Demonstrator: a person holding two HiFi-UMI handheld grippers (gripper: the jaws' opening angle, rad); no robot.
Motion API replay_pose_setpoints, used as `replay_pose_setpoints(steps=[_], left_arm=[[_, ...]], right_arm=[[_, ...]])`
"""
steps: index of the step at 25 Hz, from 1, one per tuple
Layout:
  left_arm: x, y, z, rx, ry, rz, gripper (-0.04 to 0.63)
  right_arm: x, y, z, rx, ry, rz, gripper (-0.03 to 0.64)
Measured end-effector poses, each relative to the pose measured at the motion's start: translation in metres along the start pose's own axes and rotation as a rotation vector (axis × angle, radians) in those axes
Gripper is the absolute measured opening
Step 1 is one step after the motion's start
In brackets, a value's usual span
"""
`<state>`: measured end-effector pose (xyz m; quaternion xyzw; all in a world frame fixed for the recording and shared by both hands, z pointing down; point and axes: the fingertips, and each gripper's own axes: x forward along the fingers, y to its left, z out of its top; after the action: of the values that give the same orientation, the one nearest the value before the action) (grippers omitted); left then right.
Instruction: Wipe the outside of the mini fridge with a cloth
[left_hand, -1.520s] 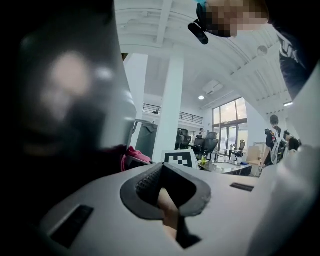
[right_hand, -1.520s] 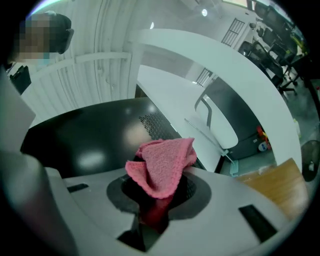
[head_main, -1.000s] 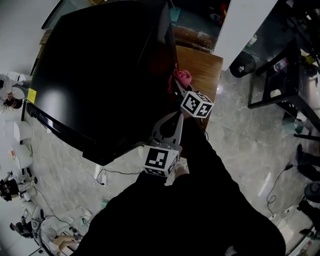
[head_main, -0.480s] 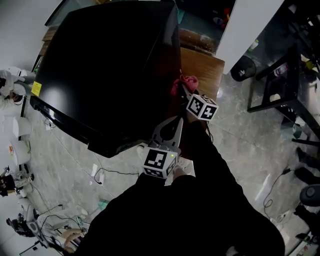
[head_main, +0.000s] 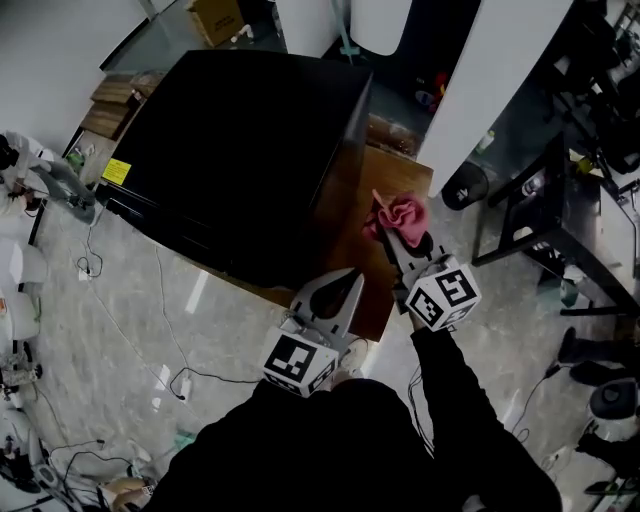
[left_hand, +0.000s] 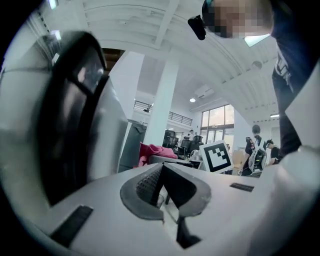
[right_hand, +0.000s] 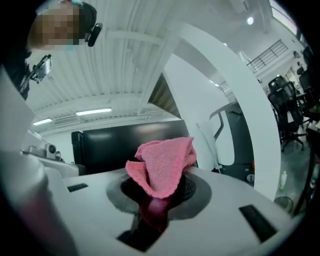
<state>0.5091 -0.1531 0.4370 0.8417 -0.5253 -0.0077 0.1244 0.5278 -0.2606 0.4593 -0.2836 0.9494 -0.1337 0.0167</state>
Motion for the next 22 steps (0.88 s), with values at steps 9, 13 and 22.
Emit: replay_pose_setpoints(steps=[9,13,22], left_arm=[[-0.137,0.007,0.062,0.048,-0.065,-0.051,0.006],[-0.216,0.05,0.08,0.059,-0.081,0.022,0.006],[-0.377,0.127,0.092,0.13,-0.162,0.17,0.006]], right_arm=[[-0.038,0.175,0.069,-0.203,-0.025,0.137,0.097],[-0.016,0.272,0.069,-0.208,0.001,0.255,0.095],[0.035,0.451,0.015,-0.21,0.085,0.489,0.094]])
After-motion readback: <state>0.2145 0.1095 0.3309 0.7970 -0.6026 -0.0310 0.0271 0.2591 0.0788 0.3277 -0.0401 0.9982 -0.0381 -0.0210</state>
